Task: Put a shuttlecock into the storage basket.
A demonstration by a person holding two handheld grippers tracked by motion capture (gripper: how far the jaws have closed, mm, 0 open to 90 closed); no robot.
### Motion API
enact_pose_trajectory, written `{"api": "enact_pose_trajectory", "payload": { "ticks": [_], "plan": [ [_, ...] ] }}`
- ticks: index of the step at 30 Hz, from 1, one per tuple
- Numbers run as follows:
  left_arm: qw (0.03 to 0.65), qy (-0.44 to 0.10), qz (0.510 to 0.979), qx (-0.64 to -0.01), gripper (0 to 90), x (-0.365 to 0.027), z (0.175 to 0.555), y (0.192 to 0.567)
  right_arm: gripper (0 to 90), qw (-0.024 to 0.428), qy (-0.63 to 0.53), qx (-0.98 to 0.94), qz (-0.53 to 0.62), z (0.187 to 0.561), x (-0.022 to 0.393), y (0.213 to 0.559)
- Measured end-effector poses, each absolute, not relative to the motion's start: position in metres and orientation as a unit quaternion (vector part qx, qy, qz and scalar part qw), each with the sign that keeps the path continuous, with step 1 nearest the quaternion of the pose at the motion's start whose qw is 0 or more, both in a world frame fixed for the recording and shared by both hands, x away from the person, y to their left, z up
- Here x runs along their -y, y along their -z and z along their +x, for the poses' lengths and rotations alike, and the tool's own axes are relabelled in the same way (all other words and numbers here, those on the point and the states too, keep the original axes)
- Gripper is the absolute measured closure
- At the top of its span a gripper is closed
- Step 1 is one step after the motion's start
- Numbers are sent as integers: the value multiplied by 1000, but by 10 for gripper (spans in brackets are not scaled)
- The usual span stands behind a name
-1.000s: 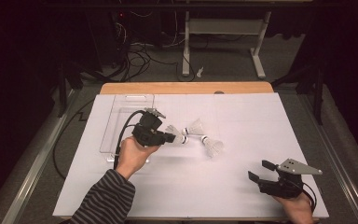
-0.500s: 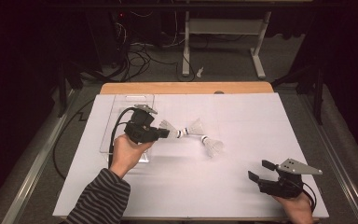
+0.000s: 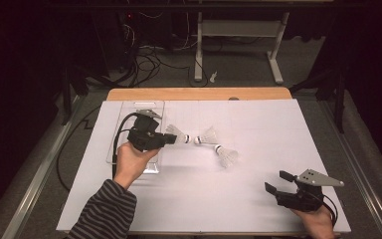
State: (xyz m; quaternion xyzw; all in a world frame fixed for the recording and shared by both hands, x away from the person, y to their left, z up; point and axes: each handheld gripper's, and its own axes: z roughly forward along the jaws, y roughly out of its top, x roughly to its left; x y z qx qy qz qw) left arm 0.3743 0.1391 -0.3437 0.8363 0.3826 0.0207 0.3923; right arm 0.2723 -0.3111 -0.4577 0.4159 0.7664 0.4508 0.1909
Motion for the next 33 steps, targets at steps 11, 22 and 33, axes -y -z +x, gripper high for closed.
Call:
{"api": "enact_pose_trajectory", "payload": {
  "ticks": [11, 22, 33],
  "plan": [
    [391, -36, 832, -392, 894, -149, 375, 344, 278, 191, -450, -767, 415, 272, 311, 458],
    [394, -50, 824, -405, 894, -160, 374, 344, 278, 191, -451, -766, 416, 272, 311, 458],
    [401, -58, 809, -426, 895, -178, 373, 345, 277, 191, -451, -767, 414, 273, 310, 458]
  ]
}}
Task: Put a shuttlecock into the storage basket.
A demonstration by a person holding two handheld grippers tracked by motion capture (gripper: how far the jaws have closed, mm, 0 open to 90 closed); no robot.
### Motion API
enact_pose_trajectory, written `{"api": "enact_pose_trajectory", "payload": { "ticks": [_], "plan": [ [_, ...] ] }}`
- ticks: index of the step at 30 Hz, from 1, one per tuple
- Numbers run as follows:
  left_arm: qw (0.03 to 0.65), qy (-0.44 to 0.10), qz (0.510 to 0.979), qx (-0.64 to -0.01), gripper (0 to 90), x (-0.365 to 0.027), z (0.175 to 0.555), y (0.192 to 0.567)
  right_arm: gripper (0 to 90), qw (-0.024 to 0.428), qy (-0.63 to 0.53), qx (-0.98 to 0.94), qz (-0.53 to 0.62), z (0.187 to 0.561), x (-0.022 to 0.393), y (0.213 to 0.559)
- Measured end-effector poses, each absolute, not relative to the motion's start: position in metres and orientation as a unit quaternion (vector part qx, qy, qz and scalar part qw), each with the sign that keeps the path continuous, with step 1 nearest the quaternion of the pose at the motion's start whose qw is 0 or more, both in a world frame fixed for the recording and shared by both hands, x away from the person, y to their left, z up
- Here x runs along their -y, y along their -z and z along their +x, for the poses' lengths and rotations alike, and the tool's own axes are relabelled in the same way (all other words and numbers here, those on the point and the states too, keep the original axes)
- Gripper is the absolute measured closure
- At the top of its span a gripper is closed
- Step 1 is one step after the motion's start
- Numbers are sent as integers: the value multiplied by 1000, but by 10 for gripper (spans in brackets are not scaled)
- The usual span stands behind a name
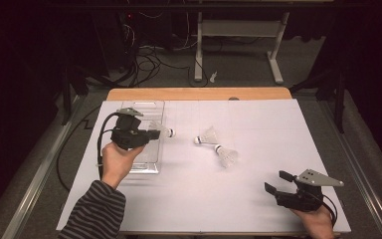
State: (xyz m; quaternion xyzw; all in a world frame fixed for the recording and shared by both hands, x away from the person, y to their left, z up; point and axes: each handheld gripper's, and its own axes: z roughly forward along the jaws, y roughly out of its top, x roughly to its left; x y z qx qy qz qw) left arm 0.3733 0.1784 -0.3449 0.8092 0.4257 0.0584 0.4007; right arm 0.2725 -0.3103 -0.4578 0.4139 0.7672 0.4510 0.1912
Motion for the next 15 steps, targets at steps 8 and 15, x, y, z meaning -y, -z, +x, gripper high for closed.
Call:
{"api": "enact_pose_trajectory", "payload": {
  "ticks": [8, 15],
  "plan": [
    [402, -64, 801, -438, 894, -189, 373, 345, 277, 191, -451, -767, 414, 272, 310, 458],
    [402, -67, 796, -447, 895, -196, 375, 346, 277, 191, -451, -767, 414, 272, 310, 458]
  ]
}}
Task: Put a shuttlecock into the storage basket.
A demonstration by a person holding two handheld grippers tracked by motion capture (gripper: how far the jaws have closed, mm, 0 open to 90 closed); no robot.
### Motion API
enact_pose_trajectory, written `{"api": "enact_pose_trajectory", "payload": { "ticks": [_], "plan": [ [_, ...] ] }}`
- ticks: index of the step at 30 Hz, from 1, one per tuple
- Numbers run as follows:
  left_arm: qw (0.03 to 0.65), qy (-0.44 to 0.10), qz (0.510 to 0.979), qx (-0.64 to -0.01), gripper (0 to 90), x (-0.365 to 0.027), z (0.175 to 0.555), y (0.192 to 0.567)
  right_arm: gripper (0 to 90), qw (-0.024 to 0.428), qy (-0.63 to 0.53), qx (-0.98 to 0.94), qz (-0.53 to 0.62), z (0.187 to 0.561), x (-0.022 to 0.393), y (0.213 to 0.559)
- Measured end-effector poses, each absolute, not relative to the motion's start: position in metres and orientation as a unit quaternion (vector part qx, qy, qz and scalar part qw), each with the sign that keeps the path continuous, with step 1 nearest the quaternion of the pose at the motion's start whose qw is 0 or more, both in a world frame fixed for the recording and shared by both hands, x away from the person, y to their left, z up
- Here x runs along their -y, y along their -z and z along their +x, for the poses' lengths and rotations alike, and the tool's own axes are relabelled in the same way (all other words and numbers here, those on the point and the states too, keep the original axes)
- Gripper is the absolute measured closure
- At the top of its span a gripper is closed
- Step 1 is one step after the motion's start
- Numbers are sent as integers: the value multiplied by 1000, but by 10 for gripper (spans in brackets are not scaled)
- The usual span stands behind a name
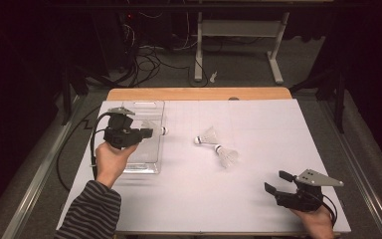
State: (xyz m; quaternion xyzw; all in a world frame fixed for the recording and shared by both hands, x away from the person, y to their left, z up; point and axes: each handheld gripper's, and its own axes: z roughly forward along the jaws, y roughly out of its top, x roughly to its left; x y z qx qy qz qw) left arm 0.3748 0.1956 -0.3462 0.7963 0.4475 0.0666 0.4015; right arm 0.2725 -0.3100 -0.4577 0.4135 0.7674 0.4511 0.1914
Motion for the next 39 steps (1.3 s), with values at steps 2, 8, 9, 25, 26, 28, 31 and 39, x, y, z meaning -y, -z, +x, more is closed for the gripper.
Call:
{"api": "enact_pose_trajectory", "payload": {
  "ticks": [2, 8, 9, 25, 26, 28, 31, 39],
  "plan": [
    [401, -67, 795, -451, 894, -197, 375, 347, 278, 192, -451, -767, 414, 272, 310, 458],
    [396, -74, 793, -457, 895, -200, 377, 348, 277, 191, -451, -767, 413, 272, 310, 458],
    [396, -74, 793, -458, 894, -200, 377, 348, 277, 191, -451, -768, 413, 272, 310, 458],
    [391, -80, 786, -473, 895, -201, 389, 354, 277, 191, -452, -767, 413, 272, 310, 457],
    [390, -81, 785, -474, 895, -201, 390, 355, 277, 191, -452, -767, 413, 272, 310, 457],
    [388, -82, 785, -476, 895, -200, 392, 356, 277, 191, -452, -767, 413, 272, 310, 457],
    [379, -95, 786, -479, 895, -201, 394, 357, 277, 192, -452, -768, 412, 272, 310, 457],
    [384, -98, 776, -491, 895, -207, 399, 358, 278, 190, -451, -769, 411, 272, 309, 457]
  ]
}}
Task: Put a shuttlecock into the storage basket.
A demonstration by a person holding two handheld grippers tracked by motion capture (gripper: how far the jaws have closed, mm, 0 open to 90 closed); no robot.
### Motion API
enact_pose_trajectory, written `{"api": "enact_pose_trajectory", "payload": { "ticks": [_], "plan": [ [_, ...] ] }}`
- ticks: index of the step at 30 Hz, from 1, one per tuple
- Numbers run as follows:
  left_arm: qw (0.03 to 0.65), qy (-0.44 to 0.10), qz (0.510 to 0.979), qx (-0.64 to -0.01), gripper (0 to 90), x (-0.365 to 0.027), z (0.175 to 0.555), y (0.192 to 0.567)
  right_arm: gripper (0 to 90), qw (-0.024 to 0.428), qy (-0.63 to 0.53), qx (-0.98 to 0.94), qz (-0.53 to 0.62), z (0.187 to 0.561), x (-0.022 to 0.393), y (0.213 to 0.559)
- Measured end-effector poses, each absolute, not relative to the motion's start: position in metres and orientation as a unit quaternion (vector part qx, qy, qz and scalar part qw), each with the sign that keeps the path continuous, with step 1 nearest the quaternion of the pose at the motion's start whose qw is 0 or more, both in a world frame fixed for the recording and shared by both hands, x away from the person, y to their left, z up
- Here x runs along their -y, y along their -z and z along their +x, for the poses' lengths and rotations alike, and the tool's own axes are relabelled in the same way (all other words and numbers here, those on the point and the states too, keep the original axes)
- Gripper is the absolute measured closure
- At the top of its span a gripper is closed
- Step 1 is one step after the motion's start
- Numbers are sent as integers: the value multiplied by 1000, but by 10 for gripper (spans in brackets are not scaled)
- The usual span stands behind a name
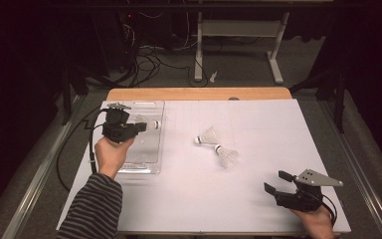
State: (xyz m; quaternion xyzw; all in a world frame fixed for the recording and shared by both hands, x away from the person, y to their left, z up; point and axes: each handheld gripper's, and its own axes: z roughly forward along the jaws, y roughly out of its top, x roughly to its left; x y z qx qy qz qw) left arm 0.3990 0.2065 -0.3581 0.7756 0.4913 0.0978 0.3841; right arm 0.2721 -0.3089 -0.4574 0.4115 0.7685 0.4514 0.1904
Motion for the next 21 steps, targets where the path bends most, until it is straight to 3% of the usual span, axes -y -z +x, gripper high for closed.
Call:
{"api": "enact_pose_trajectory", "payload": {
  "ticks": [21],
  "plan": [
    [361, -104, 761, -529, 893, -206, 429, 382, 277, 189, -453, -767, 412, 273, 310, 458]
  ]
}}
